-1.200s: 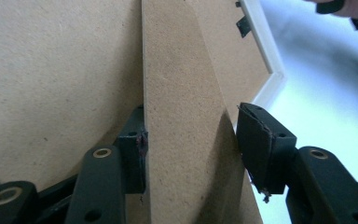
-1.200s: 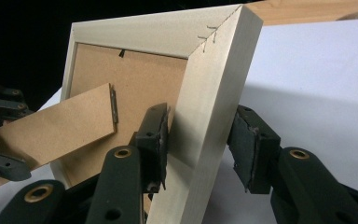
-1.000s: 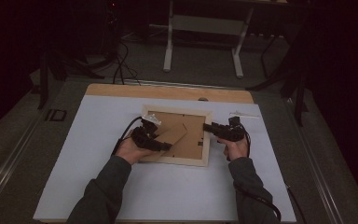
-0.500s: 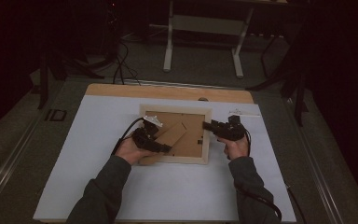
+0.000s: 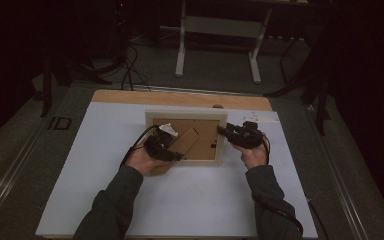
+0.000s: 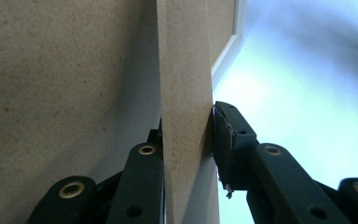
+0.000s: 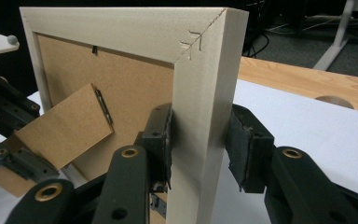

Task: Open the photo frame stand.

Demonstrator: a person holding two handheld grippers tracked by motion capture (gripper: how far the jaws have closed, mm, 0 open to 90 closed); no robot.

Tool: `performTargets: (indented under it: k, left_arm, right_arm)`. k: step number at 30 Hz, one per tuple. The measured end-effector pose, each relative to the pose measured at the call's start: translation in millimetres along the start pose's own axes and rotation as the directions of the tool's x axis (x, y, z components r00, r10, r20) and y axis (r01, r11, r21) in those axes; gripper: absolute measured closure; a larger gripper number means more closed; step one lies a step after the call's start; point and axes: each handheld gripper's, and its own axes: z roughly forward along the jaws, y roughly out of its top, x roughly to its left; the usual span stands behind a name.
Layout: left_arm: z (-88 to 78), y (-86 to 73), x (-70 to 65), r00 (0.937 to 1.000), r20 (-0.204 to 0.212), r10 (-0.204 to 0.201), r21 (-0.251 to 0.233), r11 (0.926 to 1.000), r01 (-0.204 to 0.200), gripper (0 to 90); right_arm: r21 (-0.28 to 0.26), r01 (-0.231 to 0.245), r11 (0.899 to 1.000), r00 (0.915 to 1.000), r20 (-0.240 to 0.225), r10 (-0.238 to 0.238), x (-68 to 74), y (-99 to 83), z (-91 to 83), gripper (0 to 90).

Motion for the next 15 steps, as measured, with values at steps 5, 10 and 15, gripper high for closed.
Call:
performTargets:
  k: [5,10,15]
  left_arm:
    - [1.1,2.7,0.8,0.9997,-0.023,0.004,-0.003,1.0,-0.004,75.0]
    - [2.1,6.4,1.6,0.9992,-0.04,0.009,-0.004,1.0,-0.009,76.6]
    - [4.3,10.4,2.2,0.9975,-0.07,-0.001,-0.014,0.9999,0.0,78.0]
  right_arm:
    - [-0.014,0.017,1.0,0.9998,0.013,-0.017,1.3,0.0,-2.3,62.4]
    - [-0.015,0.029,0.999,0.9993,0.023,-0.029,1.1,2.5,-4.7,62.5]
    - [-0.01,0.066,0.998,0.997,0.042,-0.066,4.2,6.3,-6.9,62.4]
